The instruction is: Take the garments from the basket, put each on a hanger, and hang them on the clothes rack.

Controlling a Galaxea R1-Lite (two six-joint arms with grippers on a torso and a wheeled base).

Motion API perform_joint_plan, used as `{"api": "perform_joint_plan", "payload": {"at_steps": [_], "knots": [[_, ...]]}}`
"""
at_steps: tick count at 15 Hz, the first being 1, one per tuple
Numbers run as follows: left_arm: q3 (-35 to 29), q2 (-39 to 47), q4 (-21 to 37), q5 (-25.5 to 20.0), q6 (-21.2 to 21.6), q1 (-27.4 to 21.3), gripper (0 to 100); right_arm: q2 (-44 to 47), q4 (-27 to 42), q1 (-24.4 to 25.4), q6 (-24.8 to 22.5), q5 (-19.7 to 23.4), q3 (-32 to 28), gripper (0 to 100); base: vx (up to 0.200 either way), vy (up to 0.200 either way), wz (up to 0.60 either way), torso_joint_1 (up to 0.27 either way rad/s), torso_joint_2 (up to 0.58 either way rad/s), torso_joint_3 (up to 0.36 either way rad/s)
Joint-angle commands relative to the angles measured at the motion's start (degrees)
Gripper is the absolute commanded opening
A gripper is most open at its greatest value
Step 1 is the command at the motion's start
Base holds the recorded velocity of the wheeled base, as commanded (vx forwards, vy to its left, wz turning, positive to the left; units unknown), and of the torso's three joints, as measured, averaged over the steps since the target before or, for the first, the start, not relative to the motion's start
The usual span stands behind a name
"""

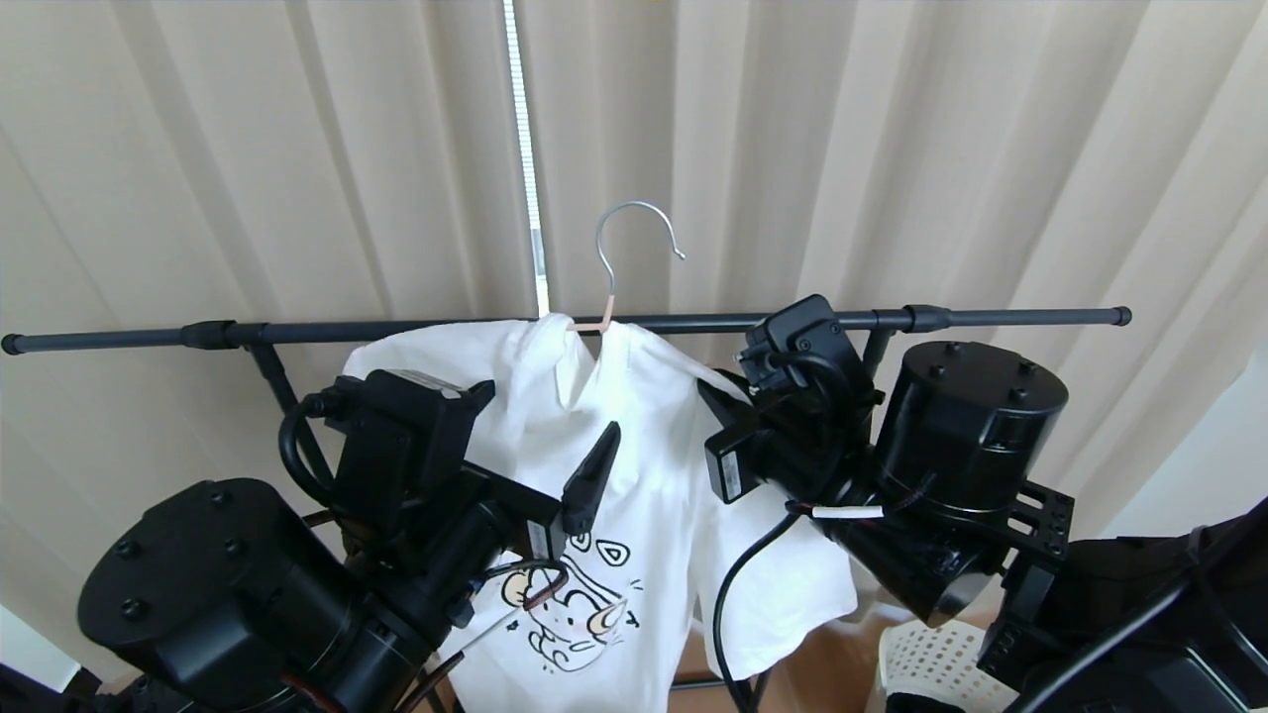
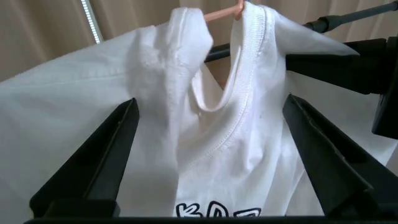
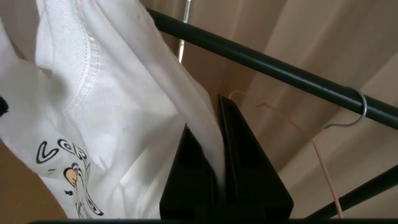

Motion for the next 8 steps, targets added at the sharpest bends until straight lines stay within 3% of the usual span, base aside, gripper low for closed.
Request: {"api": "perform_joint_plan", "payload": {"at_steps": [1,8], "knots": [[0.6,-0.4,-0.1,-0.2,-0.1,-0.1,100,-0.2,0.0,-0.3,-0.1,0.1,0.0,0,0.000,0.000,0.00,0.000,0.00,0.000],[1.1,-4.9,-0.2,-3.2,-0.8,-0.3,100,0.0,0.0,-3.6,0.0,0.8,-0.7,0,0.000,0.000,0.00,0.000,0.00,0.000]]}}
